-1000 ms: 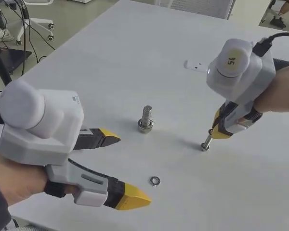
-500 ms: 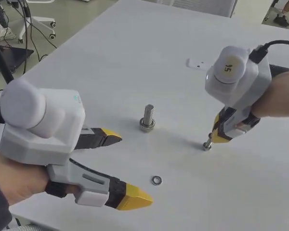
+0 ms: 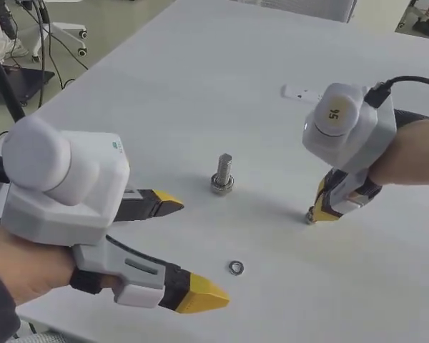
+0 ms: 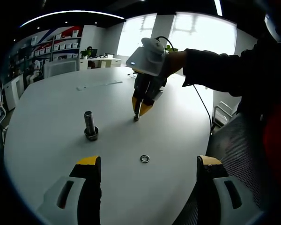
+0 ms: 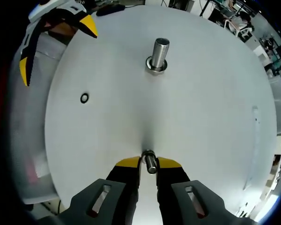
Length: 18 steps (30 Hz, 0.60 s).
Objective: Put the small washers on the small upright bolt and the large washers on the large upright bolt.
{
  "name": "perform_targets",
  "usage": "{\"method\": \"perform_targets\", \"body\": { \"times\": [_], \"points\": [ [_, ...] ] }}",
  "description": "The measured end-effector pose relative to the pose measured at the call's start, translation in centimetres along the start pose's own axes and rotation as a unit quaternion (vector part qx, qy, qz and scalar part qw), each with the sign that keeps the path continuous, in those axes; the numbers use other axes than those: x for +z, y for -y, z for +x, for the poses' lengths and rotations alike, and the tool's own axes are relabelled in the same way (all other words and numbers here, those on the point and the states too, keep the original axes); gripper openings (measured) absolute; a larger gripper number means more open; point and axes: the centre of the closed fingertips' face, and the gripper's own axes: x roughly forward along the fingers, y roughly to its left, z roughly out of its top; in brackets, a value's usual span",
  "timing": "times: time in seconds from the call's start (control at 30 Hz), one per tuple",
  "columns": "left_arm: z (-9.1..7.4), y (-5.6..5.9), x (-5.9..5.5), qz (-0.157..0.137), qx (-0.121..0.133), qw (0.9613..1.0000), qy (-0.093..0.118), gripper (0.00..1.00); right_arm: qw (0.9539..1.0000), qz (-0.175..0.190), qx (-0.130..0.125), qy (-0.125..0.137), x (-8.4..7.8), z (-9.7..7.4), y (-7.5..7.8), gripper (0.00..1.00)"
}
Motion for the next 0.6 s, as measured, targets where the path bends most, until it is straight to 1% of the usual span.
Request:
{"method": "perform_targets", "body": {
  "times": [0.23,0.3,0.6],
  "points": [
    [0.02,-0.02,-0.08,-0.001,0.0,1.0,-0.001,0.84,1.0,0.004,0.002,0.0,-0.12,0.53,-0.2,0.14],
    [0.03,-0.01,-0.09,-0.001,0.0,1.0,-0.001,0.84,1.0,0.004,0.003,-0.002,-0.19,0.94,-0.18,0.14],
    [0.07,0.0,-0.07,-0.002,0.0,1.0,-0.002,0.84,0.9999,0.01,0.005,0.003,0.03,0.72,-0.2,0.15]
  ]
}}
